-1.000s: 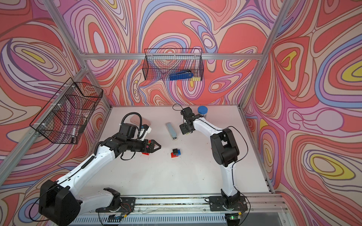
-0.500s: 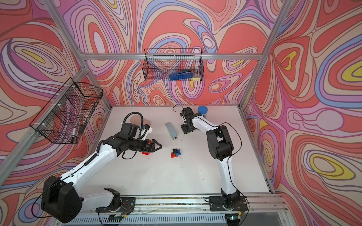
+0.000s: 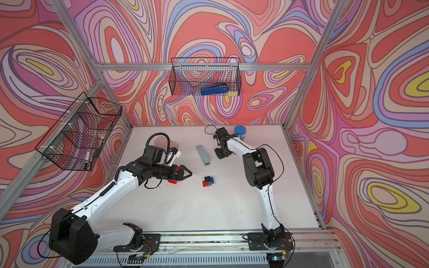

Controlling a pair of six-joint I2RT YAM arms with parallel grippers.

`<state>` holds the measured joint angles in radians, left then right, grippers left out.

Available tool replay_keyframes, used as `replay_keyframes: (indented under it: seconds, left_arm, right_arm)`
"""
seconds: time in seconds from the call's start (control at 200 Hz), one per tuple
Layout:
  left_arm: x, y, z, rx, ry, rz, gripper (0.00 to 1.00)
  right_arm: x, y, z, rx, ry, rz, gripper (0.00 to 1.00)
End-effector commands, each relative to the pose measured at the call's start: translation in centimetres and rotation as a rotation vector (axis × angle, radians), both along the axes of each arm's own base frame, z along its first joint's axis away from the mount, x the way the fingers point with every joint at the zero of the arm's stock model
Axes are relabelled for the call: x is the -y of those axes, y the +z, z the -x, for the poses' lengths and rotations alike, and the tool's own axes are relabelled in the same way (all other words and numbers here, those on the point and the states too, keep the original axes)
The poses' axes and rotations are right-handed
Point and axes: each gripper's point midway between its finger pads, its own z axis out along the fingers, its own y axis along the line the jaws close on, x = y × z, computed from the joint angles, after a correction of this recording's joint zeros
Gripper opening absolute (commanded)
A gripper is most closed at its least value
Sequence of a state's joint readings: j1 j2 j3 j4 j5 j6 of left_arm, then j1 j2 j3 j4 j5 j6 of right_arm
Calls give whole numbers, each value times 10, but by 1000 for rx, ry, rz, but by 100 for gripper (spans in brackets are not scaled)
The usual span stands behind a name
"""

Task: Assemble the letter s with lego
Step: Pick up the lego brick from the center of the board, then place the lego brick at the center of the board.

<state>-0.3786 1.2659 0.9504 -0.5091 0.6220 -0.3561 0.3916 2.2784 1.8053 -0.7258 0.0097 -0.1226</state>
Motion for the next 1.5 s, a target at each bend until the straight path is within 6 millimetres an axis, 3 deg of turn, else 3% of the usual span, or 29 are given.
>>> replay_keyframes:
  seconds: [0.0, 0.17, 0.311, 0.596, 0.671, 0.851, 1.027, 1.497]
  left_arm:
    - [2, 9, -5, 19, 1, 15, 100]
    - [1, 10, -3, 19, 1, 14, 100]
    - [0, 9, 0, 13, -1, 14, 100]
    - [-2, 4, 7, -9, -10, 4, 100]
    - [-3, 4, 8, -7, -9, 2, 100]
    - [-2, 2, 9, -13, -14, 2, 100]
    - [-4, 0, 12, -11, -14, -3, 100]
    - [-7, -6, 16, -15, -18, -20, 100]
  right_arm:
    - [2, 3, -1, -9, 1, -2, 29]
    - [6, 28, 17, -3, -11, -19, 26]
    - [14, 43, 52, -39, -90, -69, 26]
    - [13, 44, 144, -105, -297, -121, 22]
    - [10, 48, 164, -97, -350, -146, 21]
    - [1, 36, 204, -129, -434, -133, 22]
    - [-6, 23, 223, -141, -470, -121, 23]
    - [-11, -12, 242, -181, -456, -53, 27]
